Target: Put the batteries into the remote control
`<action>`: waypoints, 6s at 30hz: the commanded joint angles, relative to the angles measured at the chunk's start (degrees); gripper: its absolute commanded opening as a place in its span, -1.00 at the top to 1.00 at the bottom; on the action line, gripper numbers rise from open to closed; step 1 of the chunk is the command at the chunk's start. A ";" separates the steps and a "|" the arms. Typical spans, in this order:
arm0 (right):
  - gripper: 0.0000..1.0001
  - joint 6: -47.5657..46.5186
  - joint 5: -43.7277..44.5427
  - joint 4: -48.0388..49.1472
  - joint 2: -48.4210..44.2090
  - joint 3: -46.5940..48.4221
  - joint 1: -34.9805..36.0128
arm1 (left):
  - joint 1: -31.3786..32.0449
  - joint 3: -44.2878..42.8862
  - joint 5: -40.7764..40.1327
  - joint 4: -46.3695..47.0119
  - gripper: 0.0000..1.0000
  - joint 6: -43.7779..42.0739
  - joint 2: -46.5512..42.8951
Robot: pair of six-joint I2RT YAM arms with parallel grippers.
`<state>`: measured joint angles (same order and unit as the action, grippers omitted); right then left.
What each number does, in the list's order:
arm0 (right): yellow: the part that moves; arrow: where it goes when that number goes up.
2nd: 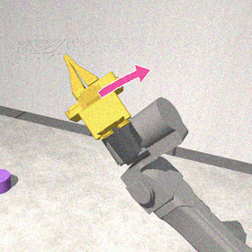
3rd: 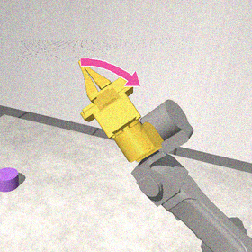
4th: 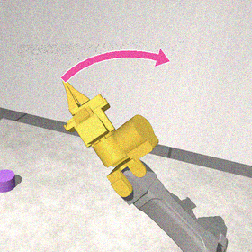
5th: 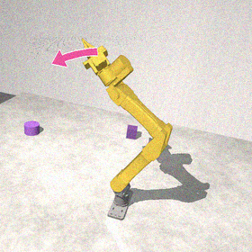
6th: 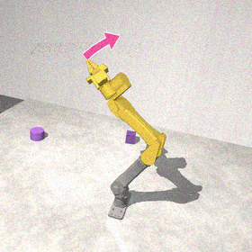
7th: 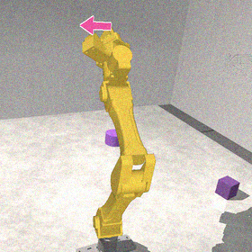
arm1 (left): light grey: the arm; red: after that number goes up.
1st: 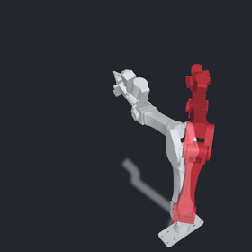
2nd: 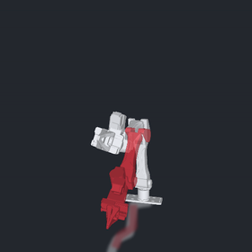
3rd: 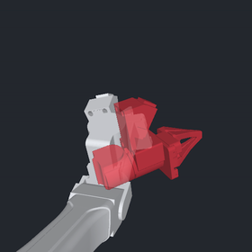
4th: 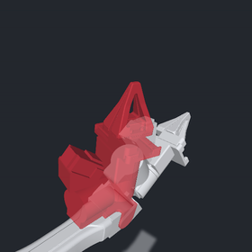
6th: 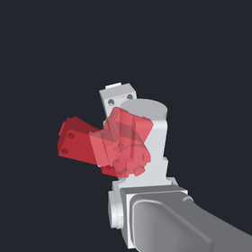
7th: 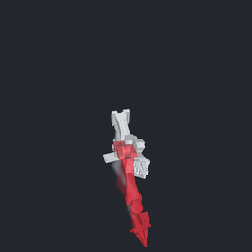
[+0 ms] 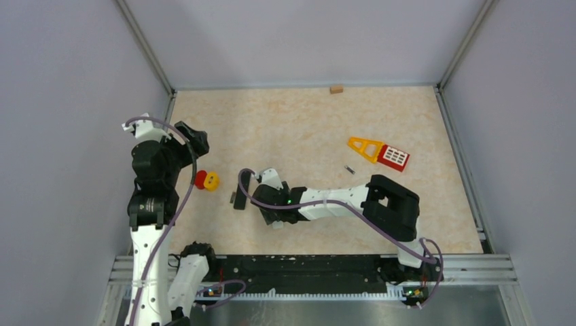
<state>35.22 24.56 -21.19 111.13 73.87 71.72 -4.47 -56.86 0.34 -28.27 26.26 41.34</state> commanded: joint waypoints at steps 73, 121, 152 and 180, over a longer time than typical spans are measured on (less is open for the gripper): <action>-0.43 -17.32 -25.54 20.39 -15.93 2.96 -12.51 | 3.72 21.92 44.81 34.05 1.00 27.02 10.93; 0.29 51.83 -40.73 76.47 -12.22 -14.32 -23.24 | 4.21 17.41 37.10 58.11 1.00 46.76 10.12; -0.41 43.06 -38.72 63.90 -18.43 -19.77 -24.77 | 4.21 15.39 34.86 55.20 1.00 49.99 10.42; -0.51 50.13 -44.83 62.11 -21.45 -22.11 -26.35 | 4.21 20.96 31.75 53.29 1.00 41.24 15.90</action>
<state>84.97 -19.07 42.24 93.62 52.10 45.95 -0.21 -35.66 32.47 20.97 69.93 56.69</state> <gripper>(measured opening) 0.788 0.285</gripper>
